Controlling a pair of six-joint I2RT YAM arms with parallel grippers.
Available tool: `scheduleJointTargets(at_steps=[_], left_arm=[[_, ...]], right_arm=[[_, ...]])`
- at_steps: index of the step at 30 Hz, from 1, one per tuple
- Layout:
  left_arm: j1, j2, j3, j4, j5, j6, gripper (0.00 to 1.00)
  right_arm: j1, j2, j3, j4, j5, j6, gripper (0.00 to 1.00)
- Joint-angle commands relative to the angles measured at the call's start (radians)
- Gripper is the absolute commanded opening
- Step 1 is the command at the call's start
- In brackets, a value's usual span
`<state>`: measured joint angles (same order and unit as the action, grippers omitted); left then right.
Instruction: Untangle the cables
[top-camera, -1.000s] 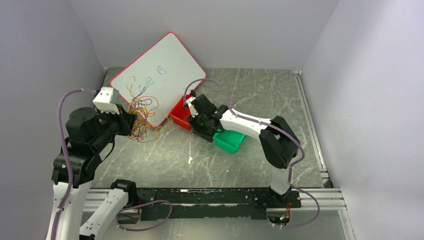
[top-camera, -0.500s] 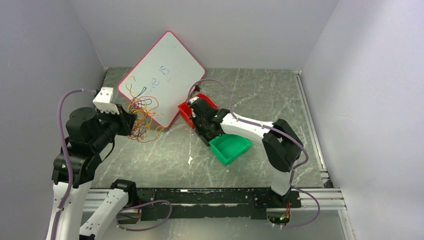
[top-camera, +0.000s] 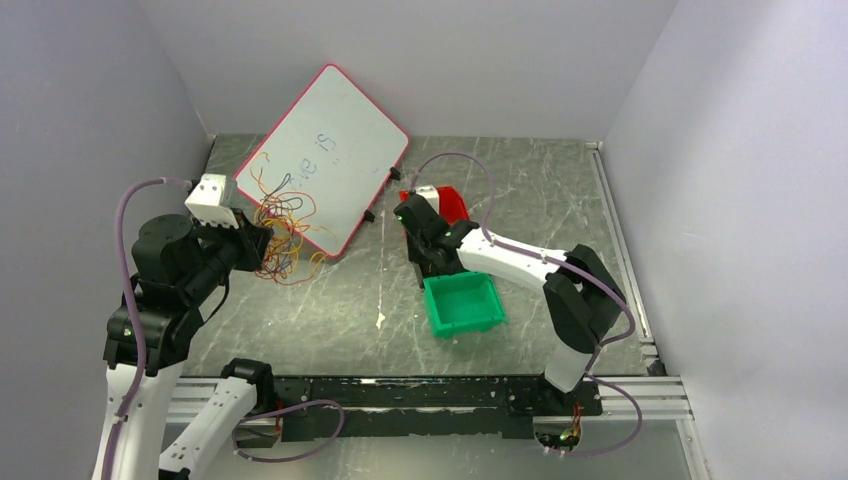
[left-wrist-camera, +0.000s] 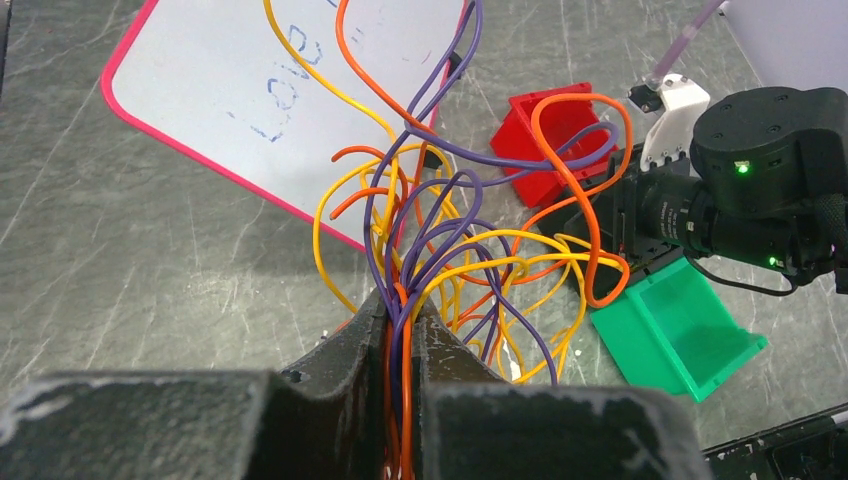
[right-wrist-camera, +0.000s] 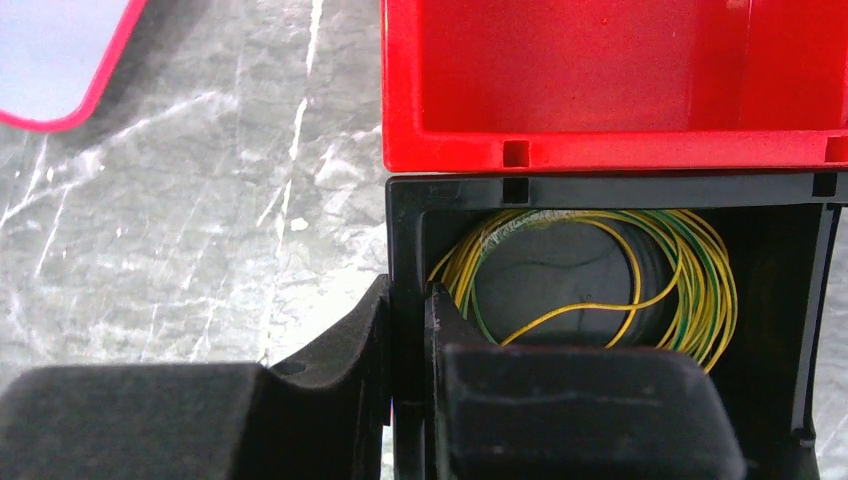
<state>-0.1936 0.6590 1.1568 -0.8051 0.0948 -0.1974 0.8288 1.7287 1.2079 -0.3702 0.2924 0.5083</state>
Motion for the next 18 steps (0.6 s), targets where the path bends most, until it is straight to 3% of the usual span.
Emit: scheduleJointTargets(at_steps=[1,9,14,18], left_arm=[[-0.006,-0.012,0.009,0.008,-0.018,0.003,0.12],[-0.006,-0.017,0.007,0.006,-0.012,-0.006,0.12],[-0.006,-0.025,0.013,-0.011,-0.022,-0.005,0.12],[-0.006,-0.032,0.017,-0.022,-0.033,-0.002,0.12]], right_arm=[[-0.006,-0.007,0.016,-0.006,0.146,0.095,0.0],[-0.06,0.114,0.163,-0.142,0.303,0.394,0.0],[-0.092,0.17,0.207,-0.131,0.266,0.571,0.0],[-0.132,0.198,0.202,-0.082,0.206,0.609,0.03]])
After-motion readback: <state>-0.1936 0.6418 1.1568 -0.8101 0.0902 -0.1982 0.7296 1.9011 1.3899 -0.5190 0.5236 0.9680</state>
